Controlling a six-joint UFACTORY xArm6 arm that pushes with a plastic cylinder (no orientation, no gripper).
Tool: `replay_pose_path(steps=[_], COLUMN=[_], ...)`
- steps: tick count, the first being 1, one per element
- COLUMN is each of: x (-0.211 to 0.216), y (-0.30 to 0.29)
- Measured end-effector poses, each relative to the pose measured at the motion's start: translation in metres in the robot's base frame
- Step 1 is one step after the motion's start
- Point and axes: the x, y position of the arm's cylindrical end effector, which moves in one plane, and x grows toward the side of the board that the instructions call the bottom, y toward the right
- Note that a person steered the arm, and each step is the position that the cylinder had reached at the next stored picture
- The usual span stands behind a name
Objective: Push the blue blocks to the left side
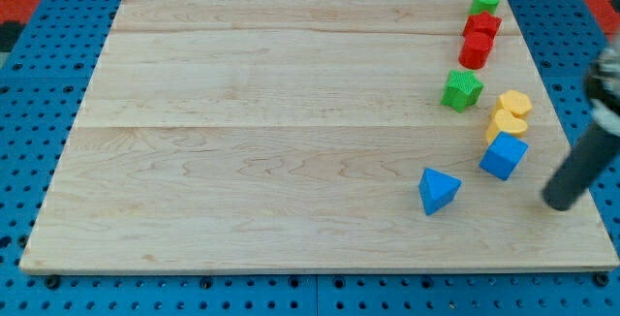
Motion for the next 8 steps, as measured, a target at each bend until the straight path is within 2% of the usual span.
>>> replay_pose_path(steps=[1, 3, 4, 7, 8], x=[-0.020, -0.045, -0.033, -0.076, -0.071], y=[0.005, -0.080, -0.005, -0.060, -0.042])
